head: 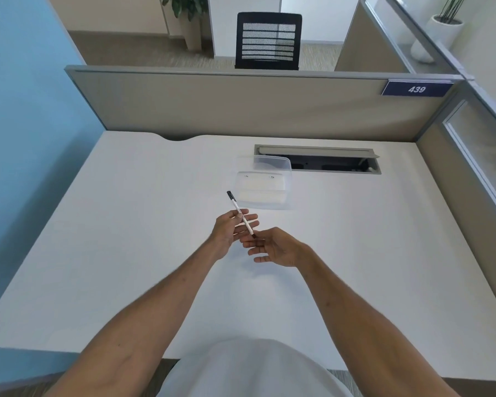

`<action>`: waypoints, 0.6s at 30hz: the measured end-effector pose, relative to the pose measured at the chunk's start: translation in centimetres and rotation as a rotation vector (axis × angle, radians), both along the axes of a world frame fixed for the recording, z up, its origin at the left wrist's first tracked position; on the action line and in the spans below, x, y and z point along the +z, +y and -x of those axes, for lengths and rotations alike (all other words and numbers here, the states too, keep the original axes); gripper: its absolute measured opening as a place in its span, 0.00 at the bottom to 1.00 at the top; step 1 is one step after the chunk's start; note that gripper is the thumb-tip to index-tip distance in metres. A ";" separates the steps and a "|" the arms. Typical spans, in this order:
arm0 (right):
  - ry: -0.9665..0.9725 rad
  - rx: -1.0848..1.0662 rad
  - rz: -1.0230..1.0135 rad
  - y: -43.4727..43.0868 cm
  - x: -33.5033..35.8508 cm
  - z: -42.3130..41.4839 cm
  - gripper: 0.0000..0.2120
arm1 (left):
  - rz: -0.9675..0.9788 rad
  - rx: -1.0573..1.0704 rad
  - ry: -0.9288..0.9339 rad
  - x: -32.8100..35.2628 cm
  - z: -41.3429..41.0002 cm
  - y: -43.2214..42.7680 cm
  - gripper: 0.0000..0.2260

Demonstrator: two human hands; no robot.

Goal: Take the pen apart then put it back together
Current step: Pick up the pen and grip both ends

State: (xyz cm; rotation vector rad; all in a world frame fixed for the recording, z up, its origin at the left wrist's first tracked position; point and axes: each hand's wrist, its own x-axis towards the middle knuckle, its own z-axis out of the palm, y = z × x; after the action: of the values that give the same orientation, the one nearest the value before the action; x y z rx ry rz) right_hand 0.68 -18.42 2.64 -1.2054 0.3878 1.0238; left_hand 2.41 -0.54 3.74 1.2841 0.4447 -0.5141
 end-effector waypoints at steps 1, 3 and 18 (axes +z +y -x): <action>0.002 -0.008 -0.001 0.2 0.0 0.0 0.16 | 0.004 -0.003 0.006 0.1 0.0 0.0 0.17; 0.008 -0.038 -0.002 0.5 0.1 -0.1 0.14 | 0.013 -0.011 0.021 0.3 0.0 0.0 0.17; -0.228 -0.002 0.122 0.6 0.3 0.0 0.15 | -0.030 0.057 0.047 0.9 -0.9 -0.5 0.10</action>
State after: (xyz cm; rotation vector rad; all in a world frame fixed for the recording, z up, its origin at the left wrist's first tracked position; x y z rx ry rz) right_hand 0.65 -17.85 2.92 -1.4145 0.2757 0.8592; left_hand 3.34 -1.04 4.65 1.2860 0.5288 -0.4919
